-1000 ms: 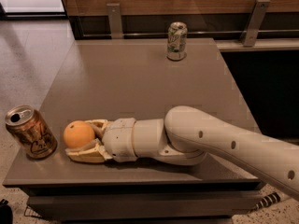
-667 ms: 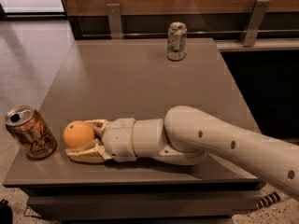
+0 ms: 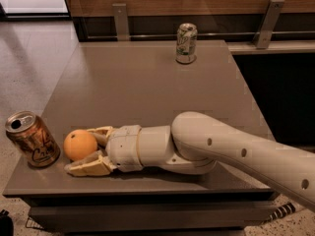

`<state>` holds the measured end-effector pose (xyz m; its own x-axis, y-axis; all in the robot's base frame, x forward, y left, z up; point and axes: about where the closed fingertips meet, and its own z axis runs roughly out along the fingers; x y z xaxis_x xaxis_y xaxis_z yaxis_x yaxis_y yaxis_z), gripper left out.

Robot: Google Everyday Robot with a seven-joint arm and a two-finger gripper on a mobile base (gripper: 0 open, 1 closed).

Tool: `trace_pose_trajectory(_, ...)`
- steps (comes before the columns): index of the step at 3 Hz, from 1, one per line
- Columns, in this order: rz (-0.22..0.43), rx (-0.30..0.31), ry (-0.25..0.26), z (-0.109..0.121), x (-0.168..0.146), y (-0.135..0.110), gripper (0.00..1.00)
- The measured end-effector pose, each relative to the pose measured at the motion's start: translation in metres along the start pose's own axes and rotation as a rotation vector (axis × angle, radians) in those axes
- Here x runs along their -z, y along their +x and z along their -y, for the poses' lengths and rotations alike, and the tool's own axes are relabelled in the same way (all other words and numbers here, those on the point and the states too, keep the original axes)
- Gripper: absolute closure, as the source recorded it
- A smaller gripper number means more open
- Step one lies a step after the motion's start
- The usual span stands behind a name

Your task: Move orange near 7up can

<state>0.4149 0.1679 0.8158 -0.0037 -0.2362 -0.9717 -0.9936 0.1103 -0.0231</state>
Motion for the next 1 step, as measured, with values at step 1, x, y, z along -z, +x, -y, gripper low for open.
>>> trace_pose_trajectory(1, 0.000, 0.001, -0.002, -0.0008, -0.0007, -0.0005, 0.00)
